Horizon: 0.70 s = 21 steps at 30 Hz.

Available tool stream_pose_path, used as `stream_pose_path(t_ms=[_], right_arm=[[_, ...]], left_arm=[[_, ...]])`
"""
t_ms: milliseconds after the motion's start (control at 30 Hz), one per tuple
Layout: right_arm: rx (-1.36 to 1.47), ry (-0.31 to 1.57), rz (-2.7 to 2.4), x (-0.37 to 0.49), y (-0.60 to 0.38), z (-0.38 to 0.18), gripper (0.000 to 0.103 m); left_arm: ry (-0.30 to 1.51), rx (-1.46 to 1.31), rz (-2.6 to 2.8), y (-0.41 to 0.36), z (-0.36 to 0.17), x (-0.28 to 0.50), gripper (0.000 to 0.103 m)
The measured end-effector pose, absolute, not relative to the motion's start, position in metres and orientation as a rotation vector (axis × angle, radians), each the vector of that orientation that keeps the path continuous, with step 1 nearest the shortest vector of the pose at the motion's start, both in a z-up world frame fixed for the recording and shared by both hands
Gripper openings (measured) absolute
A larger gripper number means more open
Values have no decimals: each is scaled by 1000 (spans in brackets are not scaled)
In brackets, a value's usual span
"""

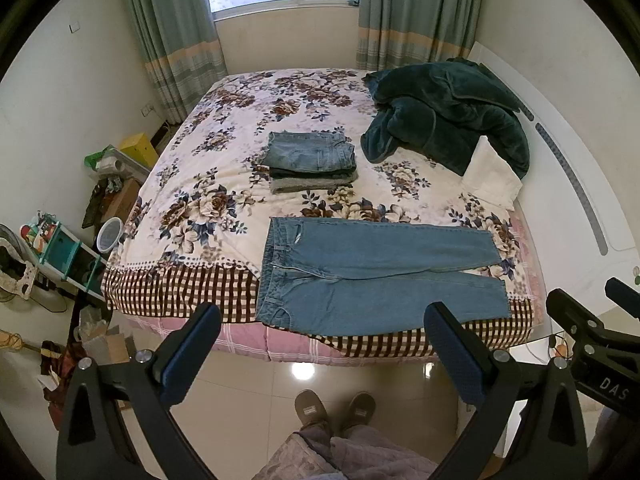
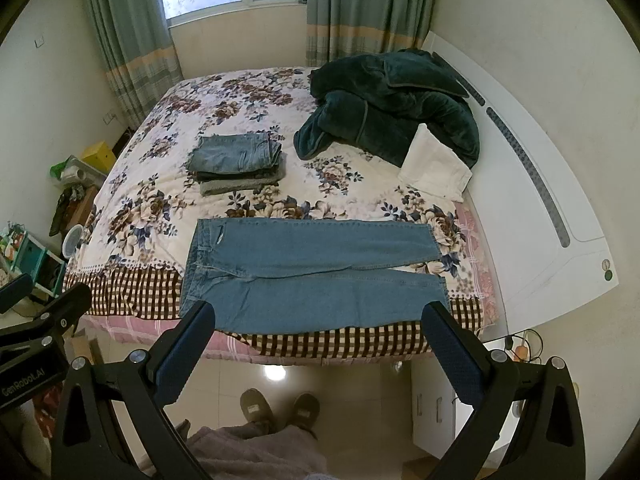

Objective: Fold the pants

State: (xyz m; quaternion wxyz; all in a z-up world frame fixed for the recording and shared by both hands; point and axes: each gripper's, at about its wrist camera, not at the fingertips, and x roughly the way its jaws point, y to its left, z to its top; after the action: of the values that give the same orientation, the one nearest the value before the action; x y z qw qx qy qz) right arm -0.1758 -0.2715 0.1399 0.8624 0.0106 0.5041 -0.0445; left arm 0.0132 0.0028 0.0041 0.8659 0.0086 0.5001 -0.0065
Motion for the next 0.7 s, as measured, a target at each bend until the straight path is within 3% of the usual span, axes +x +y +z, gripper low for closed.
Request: stream_pose_path(t_ms=[700], right_arm=[[20, 1055, -94, -176, -270, 142, 103]], left_arm=[[1034, 15, -3, 3, 9, 20, 103]])
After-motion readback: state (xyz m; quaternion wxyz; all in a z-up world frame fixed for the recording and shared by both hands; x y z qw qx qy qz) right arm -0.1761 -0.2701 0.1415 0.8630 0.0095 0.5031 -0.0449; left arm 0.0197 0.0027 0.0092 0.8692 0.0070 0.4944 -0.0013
